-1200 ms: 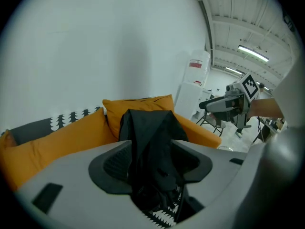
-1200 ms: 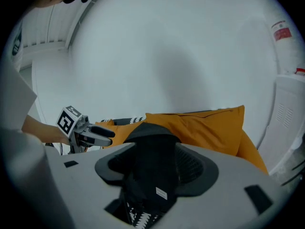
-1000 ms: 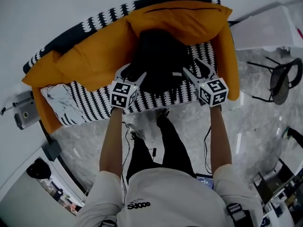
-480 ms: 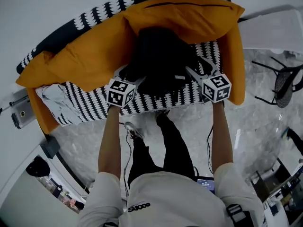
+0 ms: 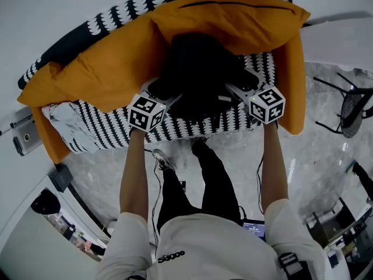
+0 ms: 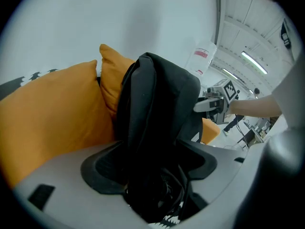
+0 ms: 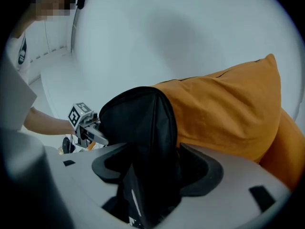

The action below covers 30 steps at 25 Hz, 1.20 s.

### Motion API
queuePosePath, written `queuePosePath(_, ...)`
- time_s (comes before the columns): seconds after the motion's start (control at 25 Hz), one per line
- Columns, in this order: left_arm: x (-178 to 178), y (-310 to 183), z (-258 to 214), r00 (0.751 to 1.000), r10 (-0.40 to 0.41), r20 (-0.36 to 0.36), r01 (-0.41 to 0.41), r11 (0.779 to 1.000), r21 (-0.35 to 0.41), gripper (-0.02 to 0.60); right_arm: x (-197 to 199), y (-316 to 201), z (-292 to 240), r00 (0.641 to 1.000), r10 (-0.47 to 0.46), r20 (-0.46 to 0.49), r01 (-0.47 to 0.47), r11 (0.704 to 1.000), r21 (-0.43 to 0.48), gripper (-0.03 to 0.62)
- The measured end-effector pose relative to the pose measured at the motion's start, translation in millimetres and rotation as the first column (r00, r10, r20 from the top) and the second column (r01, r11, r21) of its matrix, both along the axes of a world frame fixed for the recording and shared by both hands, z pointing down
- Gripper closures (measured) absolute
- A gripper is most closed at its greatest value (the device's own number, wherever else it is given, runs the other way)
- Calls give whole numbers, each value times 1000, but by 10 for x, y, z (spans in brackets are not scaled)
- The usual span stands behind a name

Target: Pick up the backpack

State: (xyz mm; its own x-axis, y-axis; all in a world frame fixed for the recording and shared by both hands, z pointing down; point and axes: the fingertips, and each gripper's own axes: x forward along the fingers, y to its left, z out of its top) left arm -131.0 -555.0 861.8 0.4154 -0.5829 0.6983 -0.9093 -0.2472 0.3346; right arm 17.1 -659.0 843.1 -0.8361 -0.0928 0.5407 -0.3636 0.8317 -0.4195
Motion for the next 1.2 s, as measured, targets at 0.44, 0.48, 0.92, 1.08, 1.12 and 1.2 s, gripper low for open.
queuePosePath(0.44, 106, -120, 82, 998, -28, 50, 26, 999, 31, 335, -128, 71, 161, 999, -22, -31, 21, 1000, -23, 375)
queuePosePath(0.48, 101, -119, 85, 998, -37, 50, 35, 999, 36, 355, -145, 93, 155, 999, -23, -34, 23, 1000, -9, 398)
queuePosePath(0.92, 152, 166, -117, 998, -56, 20, 54, 994, 91, 477, -154, 467, -109, 996, 15, -86, -10, 998, 56, 487)
queuePosePath(1.08, 166, 368, -253, 999, -41, 13, 39, 995, 95, 488, -142, 710, -292, 994, 28, -102, -21, 997, 74, 499)
queuePosePath(1.12, 173, 417, -291, 999, -37, 11, 36, 994, 99, 491, -135, 769, -340, 994, 33, -107, -24, 996, 81, 500)
queuePosePath(1.2, 198, 515, -373, 1000, -26, 7, 25, 994, 106, 497, -107, 889, -432, 992, 49, -114, -39, 995, 91, 503)
